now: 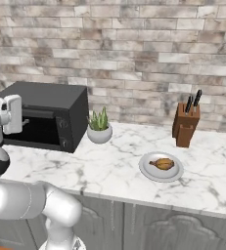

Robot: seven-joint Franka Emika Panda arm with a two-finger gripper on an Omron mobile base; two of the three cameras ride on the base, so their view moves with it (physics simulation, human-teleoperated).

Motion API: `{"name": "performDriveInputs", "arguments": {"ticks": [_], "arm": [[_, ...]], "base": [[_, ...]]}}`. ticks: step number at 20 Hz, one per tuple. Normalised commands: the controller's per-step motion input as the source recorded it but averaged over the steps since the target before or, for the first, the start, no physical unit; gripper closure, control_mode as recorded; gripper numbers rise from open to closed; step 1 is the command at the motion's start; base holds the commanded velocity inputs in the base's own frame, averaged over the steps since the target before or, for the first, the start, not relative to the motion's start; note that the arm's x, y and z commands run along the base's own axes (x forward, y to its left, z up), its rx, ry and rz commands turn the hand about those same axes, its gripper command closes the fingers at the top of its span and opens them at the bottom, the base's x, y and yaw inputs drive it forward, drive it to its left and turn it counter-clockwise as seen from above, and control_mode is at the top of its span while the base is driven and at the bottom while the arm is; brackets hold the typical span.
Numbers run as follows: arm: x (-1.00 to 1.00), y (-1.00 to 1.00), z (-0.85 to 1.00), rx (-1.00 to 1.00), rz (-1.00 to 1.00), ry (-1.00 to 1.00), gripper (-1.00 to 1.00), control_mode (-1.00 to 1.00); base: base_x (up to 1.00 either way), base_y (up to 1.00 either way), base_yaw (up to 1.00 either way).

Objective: Open the toaster oven door. Place the baguette on the bottom rack in the toaster oven and place the chicken drumstick on the top rack.

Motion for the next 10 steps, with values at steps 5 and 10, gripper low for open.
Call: {"name": "performDriveInputs", "arguments": {"ticks": [5,10], "arm": [[0.01,0.27,0.0,0.02,-0.09,-0.02,-1.0,-1.0],[0.07,0.24,0.0,0.01,-0.09,-0.03,1.0,-1.0]], "base": [[0.0,0.0,0.0],[0.0,0.0,0.0]]}}
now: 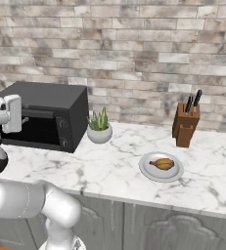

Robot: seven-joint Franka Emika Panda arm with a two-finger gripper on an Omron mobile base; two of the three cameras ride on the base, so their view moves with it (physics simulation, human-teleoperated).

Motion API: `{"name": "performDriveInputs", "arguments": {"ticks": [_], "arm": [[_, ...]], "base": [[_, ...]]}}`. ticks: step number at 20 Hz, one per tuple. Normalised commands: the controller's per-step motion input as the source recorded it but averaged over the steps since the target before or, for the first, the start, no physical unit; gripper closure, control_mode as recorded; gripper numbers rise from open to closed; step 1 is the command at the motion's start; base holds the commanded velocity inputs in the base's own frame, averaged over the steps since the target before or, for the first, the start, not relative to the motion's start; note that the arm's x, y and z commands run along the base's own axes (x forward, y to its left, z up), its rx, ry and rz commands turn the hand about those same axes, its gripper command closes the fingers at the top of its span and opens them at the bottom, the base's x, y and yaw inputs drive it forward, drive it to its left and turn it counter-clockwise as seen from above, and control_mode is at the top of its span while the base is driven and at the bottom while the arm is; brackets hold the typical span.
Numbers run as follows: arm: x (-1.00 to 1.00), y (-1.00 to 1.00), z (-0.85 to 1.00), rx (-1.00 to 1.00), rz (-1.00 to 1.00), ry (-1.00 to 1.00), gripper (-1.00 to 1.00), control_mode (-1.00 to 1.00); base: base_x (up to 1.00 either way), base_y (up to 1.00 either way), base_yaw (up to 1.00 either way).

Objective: Open the toaster oven door. Place the baguette on the bottom rack in the toaster oven and place the chicken drumstick on the top rack.

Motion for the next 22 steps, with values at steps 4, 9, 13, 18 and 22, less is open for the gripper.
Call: {"name": "performDriveInputs", "arguments": {"ticks": [4,9,13,18,22], "arm": [[0.07,0.18,0.0,0.02,-0.11,-0.06,1.0,-1.0],[0.11,0.01,-0.01,0.04,-0.1,-0.04,1.0,-1.0],[0.31,0.0,-0.13,0.07,-0.09,0.0,1.0,-1.0],[0.42,-0.03,-0.31,0.16,-0.04,0.01,1.0,-1.0],[0.29,-0.07,-0.8,0.15,0.0,0.03,1.0,-1.0]], "base": [[0.0,0.0,0.0],[0.0,0.0,0.0],[0.0,0.0,0.0],[0.0,0.0,0.0],[0.0,0.0,0.0]]}}
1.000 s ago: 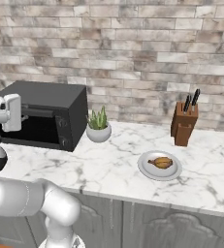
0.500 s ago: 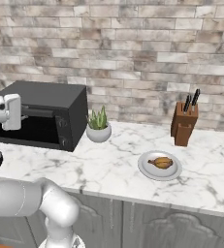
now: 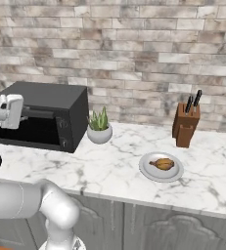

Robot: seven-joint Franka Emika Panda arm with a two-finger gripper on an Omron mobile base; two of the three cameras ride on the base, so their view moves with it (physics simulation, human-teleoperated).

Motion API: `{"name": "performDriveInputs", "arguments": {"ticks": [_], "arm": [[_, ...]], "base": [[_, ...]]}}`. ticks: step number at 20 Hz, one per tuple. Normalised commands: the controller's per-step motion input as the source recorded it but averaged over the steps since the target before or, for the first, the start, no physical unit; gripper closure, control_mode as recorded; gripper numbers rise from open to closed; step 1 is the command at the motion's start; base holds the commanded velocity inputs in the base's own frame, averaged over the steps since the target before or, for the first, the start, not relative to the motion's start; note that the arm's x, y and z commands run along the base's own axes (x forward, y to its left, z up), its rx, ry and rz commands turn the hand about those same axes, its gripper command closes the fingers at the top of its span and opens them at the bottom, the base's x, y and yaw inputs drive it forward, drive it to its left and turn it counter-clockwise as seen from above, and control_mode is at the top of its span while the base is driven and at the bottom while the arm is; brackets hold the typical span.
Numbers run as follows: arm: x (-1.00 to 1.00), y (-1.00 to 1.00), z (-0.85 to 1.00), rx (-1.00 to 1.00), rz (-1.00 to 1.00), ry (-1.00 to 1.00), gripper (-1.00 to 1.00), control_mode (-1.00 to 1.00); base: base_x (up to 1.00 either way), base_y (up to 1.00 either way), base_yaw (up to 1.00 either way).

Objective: Open the toaster oven door. Place the baguette on the bottom rack in the toaster oven and place the chicken drumstick on the top rack.

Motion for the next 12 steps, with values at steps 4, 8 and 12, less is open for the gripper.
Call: {"name": "performDriveInputs", "arguments": {"ticks": [4,8,12], "arm": [[0.38,-0.15,-0.93,0.12,0.03,0.09,1.0,-1.0],[0.66,-0.05,-0.94,0.02,0.08,0.12,1.0,-1.0],[0.56,0.0,-0.94,0.0,0.11,0.06,1.0,-1.0]], "base": [[0.0,0.0,0.0],[0.0,0.0,0.0],[0.0,0.0,0.0]]}}
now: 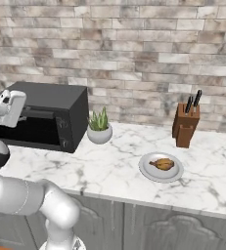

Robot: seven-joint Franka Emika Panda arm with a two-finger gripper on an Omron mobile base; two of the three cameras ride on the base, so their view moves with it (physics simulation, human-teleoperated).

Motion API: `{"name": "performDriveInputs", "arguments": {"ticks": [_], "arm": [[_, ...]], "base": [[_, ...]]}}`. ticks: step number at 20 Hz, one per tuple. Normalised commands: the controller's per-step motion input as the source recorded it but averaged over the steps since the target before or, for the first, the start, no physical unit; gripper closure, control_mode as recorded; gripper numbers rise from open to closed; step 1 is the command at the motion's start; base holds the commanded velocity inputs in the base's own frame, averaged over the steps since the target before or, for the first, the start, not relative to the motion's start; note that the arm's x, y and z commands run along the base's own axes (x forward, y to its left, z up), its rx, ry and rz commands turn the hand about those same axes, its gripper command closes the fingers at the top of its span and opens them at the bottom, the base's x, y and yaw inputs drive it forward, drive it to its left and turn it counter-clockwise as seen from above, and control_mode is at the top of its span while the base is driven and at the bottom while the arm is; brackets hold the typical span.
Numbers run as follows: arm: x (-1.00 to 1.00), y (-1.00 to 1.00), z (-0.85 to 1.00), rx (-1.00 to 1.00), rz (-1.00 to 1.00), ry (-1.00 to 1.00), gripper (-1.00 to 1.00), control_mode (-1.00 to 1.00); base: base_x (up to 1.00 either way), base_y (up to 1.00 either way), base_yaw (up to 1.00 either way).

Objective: Open the toaster oven door. Place the baguette on the bottom rack in the toaster oven and place the chicken drumstick on the top rack.

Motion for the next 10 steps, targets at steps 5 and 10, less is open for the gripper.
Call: {"name": "performDriveInputs", "arguments": {"ticks": [5,10], "arm": [[0.43,0.0,-0.94,0.0,0.12,0.02,1.0,-1.0],[0.39,0.01,-0.94,-0.01,0.13,0.0,1.0,-1.0]], "base": [[0.0,0.0,0.0],[0.0,0.0,0.0]]}}
